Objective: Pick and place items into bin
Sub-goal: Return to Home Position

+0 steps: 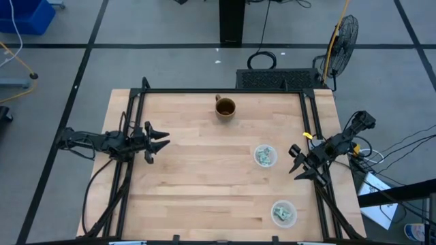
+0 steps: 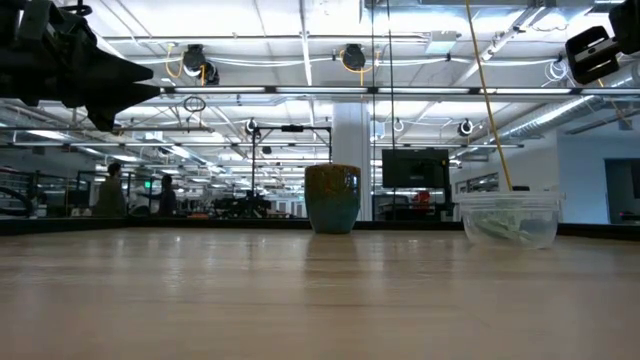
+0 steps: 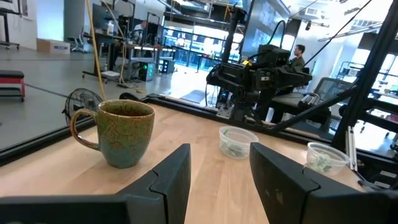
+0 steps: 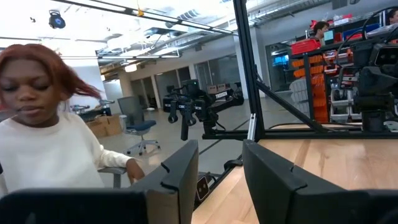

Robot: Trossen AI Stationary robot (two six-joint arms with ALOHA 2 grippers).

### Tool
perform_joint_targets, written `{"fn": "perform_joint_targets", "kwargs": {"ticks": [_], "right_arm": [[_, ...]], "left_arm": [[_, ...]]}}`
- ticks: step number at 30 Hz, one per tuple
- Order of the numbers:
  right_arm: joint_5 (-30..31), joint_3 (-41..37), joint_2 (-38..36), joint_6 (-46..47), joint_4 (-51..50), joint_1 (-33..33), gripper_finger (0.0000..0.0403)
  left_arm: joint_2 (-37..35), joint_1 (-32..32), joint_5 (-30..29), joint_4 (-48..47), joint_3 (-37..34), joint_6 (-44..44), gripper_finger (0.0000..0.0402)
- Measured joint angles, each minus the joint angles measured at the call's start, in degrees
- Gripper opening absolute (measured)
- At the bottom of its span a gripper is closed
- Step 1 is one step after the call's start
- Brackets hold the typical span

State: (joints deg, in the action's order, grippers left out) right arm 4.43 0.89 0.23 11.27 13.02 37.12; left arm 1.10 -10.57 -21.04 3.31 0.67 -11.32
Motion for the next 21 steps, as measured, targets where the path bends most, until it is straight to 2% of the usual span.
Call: {"fn": "perform_joint_targets", "kwargs": {"ticks": [21], "right_arm": [[0.02, 0.0, 0.0, 1.52, 0.0, -0.01, 0.0117]], "left_arm": [[0.0, 0.0, -0.02, 0.0, -0.02, -0.03, 0.017]]}}
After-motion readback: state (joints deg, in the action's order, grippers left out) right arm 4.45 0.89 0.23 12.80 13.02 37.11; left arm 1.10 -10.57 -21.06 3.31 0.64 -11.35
